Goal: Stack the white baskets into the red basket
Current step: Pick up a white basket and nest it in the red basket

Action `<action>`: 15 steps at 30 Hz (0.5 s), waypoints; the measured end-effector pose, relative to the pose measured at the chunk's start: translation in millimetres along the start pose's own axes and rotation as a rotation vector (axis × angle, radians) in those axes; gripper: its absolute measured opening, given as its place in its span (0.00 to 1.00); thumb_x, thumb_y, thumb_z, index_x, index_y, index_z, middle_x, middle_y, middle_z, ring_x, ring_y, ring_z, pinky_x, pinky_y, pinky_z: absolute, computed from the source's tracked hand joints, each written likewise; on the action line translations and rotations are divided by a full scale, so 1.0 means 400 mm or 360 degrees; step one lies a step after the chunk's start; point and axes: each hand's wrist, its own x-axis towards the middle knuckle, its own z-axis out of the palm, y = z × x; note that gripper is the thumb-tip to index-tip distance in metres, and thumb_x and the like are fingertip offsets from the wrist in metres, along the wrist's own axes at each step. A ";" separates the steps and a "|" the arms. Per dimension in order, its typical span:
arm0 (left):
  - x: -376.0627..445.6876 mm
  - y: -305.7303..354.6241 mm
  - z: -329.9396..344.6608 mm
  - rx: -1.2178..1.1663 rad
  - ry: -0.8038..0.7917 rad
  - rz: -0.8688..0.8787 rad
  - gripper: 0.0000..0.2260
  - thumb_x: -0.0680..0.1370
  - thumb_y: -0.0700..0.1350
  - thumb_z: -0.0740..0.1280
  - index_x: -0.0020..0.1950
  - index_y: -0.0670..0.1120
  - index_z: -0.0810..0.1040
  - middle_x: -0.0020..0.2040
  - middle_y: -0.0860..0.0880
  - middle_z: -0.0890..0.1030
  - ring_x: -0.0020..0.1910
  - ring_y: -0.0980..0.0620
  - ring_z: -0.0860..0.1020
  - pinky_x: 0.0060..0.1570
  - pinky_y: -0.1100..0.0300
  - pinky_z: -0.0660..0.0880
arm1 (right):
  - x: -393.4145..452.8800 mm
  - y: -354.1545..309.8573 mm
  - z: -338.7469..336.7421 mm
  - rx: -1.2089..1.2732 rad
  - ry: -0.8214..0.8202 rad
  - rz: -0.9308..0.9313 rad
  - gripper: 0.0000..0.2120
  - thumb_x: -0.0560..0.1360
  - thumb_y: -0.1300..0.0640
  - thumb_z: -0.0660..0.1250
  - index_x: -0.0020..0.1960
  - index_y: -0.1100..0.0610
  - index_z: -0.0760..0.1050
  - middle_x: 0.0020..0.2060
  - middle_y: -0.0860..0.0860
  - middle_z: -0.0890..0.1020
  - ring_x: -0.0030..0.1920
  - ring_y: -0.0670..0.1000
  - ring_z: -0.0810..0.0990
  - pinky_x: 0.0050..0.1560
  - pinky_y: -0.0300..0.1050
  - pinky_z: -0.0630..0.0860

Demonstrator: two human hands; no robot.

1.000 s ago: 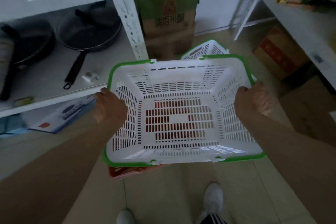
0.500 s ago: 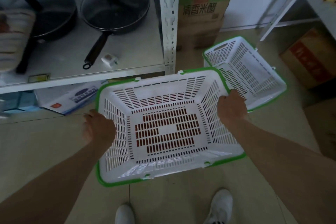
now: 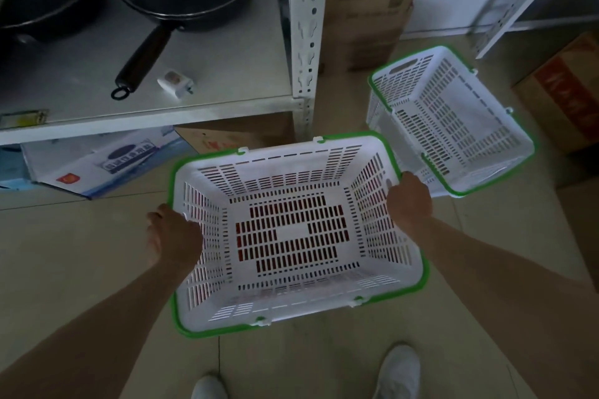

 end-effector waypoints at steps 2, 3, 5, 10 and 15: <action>0.013 0.001 0.026 -0.0027 -0.0015 -0.0022 0.18 0.76 0.34 0.61 0.64 0.30 0.65 0.64 0.31 0.68 0.62 0.31 0.70 0.59 0.39 0.67 | 0.015 0.012 0.022 -0.0027 -0.0026 -0.0058 0.13 0.81 0.56 0.57 0.55 0.66 0.73 0.53 0.63 0.80 0.55 0.63 0.79 0.53 0.54 0.75; 0.020 0.001 0.040 -0.0023 -0.0014 -0.0027 0.18 0.76 0.35 0.61 0.64 0.30 0.65 0.64 0.31 0.68 0.62 0.31 0.70 0.60 0.39 0.67 | 0.022 0.016 0.032 -0.0040 -0.0035 -0.0079 0.13 0.81 0.57 0.57 0.54 0.66 0.73 0.51 0.63 0.80 0.53 0.63 0.80 0.52 0.53 0.75; 0.032 -0.001 0.067 0.0015 0.0004 -0.0034 0.17 0.77 0.37 0.61 0.64 0.31 0.66 0.63 0.32 0.68 0.62 0.31 0.71 0.58 0.39 0.68 | 0.035 0.022 0.050 -0.0065 -0.0050 -0.0097 0.14 0.81 0.55 0.58 0.53 0.66 0.73 0.50 0.62 0.80 0.52 0.62 0.80 0.51 0.51 0.74; 0.055 -0.015 0.132 0.0079 0.0045 -0.0100 0.16 0.78 0.39 0.60 0.64 0.33 0.66 0.63 0.33 0.69 0.61 0.33 0.71 0.56 0.39 0.70 | 0.048 0.032 0.097 -0.0030 -0.0117 -0.0058 0.10 0.79 0.59 0.61 0.54 0.66 0.73 0.51 0.62 0.80 0.52 0.61 0.80 0.48 0.48 0.74; 0.077 -0.027 0.169 0.0155 -0.0004 -0.0138 0.19 0.77 0.39 0.62 0.65 0.34 0.64 0.65 0.34 0.67 0.63 0.34 0.70 0.57 0.38 0.70 | 0.046 0.028 0.123 -0.0166 -0.0148 -0.0078 0.13 0.80 0.57 0.59 0.59 0.66 0.71 0.58 0.64 0.74 0.58 0.61 0.75 0.59 0.51 0.71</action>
